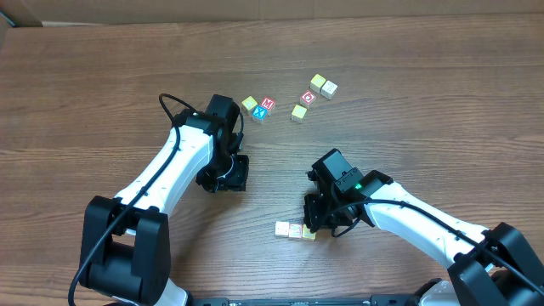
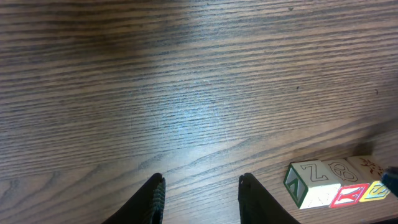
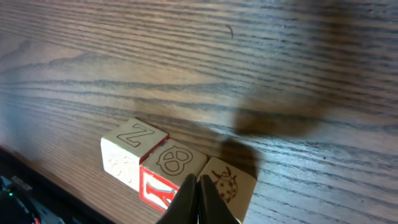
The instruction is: Flip 3 blocks
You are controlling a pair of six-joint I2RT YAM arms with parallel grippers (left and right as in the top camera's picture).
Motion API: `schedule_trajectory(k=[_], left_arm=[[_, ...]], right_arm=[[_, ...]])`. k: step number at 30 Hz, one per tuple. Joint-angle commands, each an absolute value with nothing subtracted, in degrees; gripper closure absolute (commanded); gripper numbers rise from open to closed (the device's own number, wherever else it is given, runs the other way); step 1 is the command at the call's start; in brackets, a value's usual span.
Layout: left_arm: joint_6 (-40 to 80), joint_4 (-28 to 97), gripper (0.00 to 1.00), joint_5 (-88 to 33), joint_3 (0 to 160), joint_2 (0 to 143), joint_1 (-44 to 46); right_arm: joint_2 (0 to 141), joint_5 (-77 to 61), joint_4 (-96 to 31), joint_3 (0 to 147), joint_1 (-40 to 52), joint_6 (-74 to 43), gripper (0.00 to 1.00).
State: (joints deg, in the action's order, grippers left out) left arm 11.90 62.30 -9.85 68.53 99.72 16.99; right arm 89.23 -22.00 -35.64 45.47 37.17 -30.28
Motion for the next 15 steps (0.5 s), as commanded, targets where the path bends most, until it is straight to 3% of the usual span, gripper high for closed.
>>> schedule_trajectory(k=[1, 7, 15], left_arm=[[12.5, 62.2, 0.68, -10.6, 68.3, 100.1, 16.9], [12.4, 62.0, 0.69, -10.6, 68.3, 100.1, 16.9], [9.8, 60.0, 0.88, -10.6, 66.3, 100.1, 18.7]], right_arm=[[89.4, -13.6, -37.4, 46.5, 35.7, -36.7, 0.96], [89.4, -12.4, -45.8, 47.0, 29.6, -40.3, 0.96], [89.4, -13.0, -56.8, 47.0, 32.4, -37.7, 0.96]])
